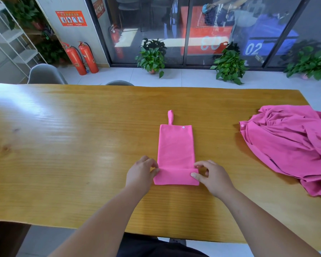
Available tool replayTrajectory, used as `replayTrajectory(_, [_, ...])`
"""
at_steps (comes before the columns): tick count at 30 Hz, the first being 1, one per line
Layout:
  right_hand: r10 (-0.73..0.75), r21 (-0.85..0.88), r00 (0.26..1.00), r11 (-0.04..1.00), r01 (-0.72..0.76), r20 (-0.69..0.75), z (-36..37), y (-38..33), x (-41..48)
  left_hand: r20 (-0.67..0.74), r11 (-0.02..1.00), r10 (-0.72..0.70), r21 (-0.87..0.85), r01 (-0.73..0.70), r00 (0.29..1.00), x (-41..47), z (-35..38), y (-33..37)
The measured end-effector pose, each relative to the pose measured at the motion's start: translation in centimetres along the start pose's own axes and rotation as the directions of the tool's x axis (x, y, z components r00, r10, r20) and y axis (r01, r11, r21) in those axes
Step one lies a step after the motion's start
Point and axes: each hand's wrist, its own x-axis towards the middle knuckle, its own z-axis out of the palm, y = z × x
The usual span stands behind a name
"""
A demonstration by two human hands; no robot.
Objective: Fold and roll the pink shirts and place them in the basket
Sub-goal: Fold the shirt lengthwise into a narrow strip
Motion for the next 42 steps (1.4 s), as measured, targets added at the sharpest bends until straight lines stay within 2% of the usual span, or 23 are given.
replayTrajectory(2, [-0.133,-0.144,0.986,0.983,0.117,-0.103,0.6,-0.1,-0.5,-0.062,0.994,0.101,0.053,-0.098,0.993,-0.5,0.6,0.0])
replayTrajectory(4, [-0.308,-0.305,0.934,0.921,0.244,-0.183,1.6,-0.1,-1.0,-0.136,0.980,0.185,0.099,-0.172,0.973,-1.2,1.5,-0.7])
replayTrajectory(7, [-0.459,-0.464,0.861,0.826,0.321,-0.221,3.2,1.0,-2.0,-0.213,0.952,0.304,0.101,-0.289,0.928,-2.7,2.5,-1.8])
replayTrajectory(12, [-0.398,-0.467,0.909,0.832,0.301,-0.123,3.3,1.9,-2.5,-0.085,0.967,0.245,0.097,-0.237,0.966,-4.1,2.1,-2.3])
replayTrajectory(17, [-0.156,-0.198,0.988,0.968,0.156,0.017,1.6,0.9,-0.1,0.079,0.997,0.057,-0.058,-0.053,0.995,-2.5,1.5,-1.8])
replayTrajectory(22, [-0.058,-0.089,0.984,0.993,0.073,0.169,0.0,1.2,1.1,0.253,0.985,-0.001,-0.169,0.045,0.967,-1.1,-0.3,-1.6])
replayTrajectory(25, [-0.014,-0.009,0.978,1.000,0.016,0.208,-0.4,1.0,1.0,0.318,0.966,-0.017,-0.238,0.097,0.948,-0.1,-0.3,-2.1])
replayTrajectory(27, [0.000,-0.017,0.980,1.000,0.003,0.197,-0.3,0.8,0.8,0.266,0.969,-0.023,-0.232,0.087,0.964,0.1,-0.2,-1.9])
replayTrajectory(30, [-0.103,-0.113,0.994,0.988,0.105,0.019,0.5,0.2,-0.1,-0.013,0.991,0.080,-0.109,-0.081,0.997,-0.5,0.5,-0.8])
replayTrajectory(33, [-0.307,-0.299,0.930,0.924,0.240,-0.203,2.0,-0.4,-1.5,-0.160,0.981,0.195,0.036,-0.192,0.968,-1.6,1.8,-0.3])
replayTrajectory(35, [-0.418,-0.394,0.874,0.868,0.304,-0.248,2.8,0.2,-2.2,-0.214,0.970,0.242,0.073,-0.231,0.947,-2.4,2.4,-0.7])
replayTrajectory(39, [-0.374,-0.452,0.920,0.844,0.288,-0.112,3.0,1.8,-2.6,-0.115,0.966,0.251,0.085,-0.242,0.961,-3.4,2.2,-1.6])
replayTrajectory(42, [-0.219,-0.294,0.975,0.935,0.199,-0.036,1.8,1.0,-2.1,-0.013,0.987,0.161,0.024,-0.160,0.987,-2.5,1.9,-1.6])
